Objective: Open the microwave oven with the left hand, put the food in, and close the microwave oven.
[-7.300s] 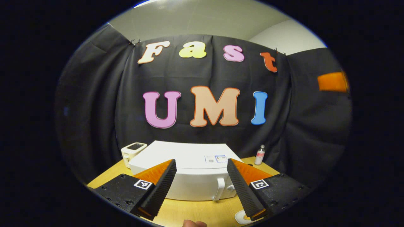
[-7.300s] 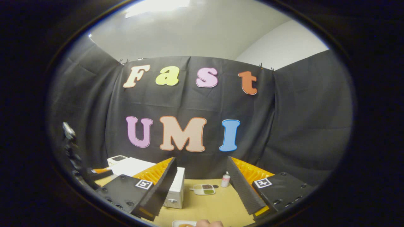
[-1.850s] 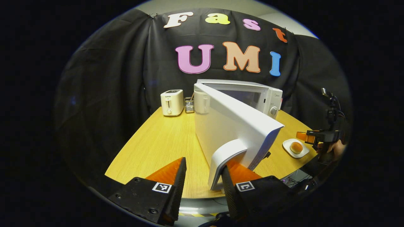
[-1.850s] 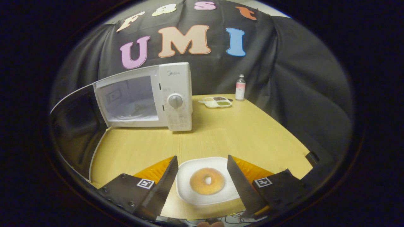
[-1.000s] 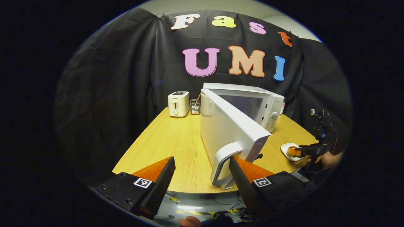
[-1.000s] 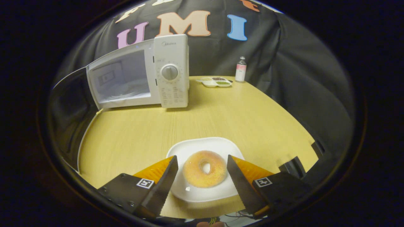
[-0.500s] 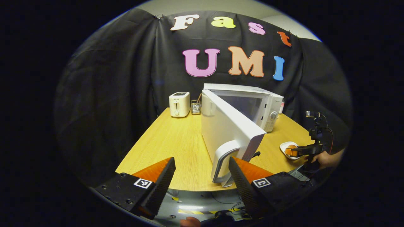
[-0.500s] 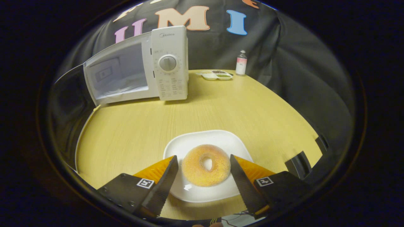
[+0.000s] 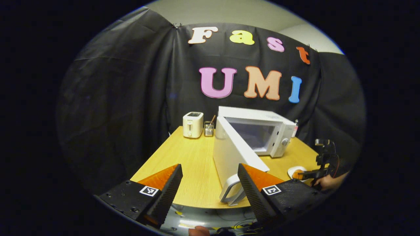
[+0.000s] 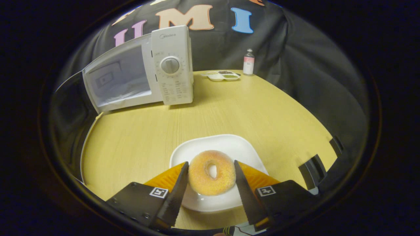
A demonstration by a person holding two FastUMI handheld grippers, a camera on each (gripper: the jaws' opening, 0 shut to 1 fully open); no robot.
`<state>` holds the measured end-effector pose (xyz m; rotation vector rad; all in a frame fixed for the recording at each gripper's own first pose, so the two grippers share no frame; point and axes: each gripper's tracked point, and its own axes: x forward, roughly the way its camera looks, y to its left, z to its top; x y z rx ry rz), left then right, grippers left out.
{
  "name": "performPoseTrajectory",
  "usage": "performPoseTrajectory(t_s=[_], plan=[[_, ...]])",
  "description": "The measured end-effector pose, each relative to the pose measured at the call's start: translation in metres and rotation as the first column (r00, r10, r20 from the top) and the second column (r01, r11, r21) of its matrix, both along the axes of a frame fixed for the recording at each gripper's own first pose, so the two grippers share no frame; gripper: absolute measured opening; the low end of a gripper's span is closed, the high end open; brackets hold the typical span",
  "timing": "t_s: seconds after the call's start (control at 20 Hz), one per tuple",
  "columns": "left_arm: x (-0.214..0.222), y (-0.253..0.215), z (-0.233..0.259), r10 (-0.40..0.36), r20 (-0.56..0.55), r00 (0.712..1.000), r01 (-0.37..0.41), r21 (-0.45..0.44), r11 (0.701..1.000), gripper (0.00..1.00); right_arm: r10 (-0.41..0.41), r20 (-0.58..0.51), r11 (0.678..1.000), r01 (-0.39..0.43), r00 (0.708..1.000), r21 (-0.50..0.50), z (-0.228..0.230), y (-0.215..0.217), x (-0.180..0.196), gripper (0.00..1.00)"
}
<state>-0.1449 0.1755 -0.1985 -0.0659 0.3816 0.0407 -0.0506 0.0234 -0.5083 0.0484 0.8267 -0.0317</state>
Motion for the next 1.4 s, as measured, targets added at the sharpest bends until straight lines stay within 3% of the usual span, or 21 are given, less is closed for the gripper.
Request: performPoseTrajectory(t_s=[0.15, 0.3, 0.5, 0.65, 0.7, 0.9, 1.15, 1.4], plan=[[0.016, 0.002, 0.038, 0.020, 0.098, 0.995, -0.020, 0.001, 1.000, 0.96, 0.001, -0.015, 1.000, -0.001, 1.000, 0.028, 0.002, 0.005, -0.001, 0.77], [0.028, -0.002, 0.065, -0.007, 0.190, 0.982, 0.001, 0.032, 0.999, 0.94, -0.026, -0.015, 0.995, 0.027, 1.000, 0.098, 0.012, 0.019, 0.000, 0.77], [0.037, -0.010, 0.075, -0.018, 0.270, 0.963, 0.011, 0.026, 1.000, 0.96, -0.064, -0.006, 0.961, 0.064, 0.998, 0.270, 0.035, 0.058, 0.015, 0.77], [0.040, -0.011, 0.074, -0.005, 0.272, 0.962, 0.001, 0.015, 1.000, 0.96, -0.103, -0.022, 0.889, 0.102, 0.994, 0.447, 0.056, 0.101, 0.032, 0.77], [0.039, -0.012, 0.069, -0.007, 0.262, 0.965, 0.002, 0.019, 1.000, 0.96, -0.117, -0.032, 0.857, 0.117, 0.993, 0.502, 0.064, 0.116, 0.040, 0.82], [0.040, -0.009, 0.068, -0.017, 0.251, 0.968, 0.005, 0.049, 0.999, 0.94, -0.177, -0.073, 0.706, 0.178, 0.982, 0.685, 0.088, 0.173, 0.079, 0.82], [0.037, -0.002, 0.071, -0.006, 0.251, 0.968, -0.014, 0.077, 0.997, 0.93, -0.235, -0.149, 0.544, 0.257, 0.960, 0.799, 0.095, 0.231, 0.126, 0.82], [0.034, 0.010, 0.070, 0.029, 0.246, 0.969, -0.050, 0.076, 0.996, 0.96, -0.325, -0.202, 0.436, 0.336, 0.924, 0.835, 0.084, 0.264, 0.167, 0.82]])
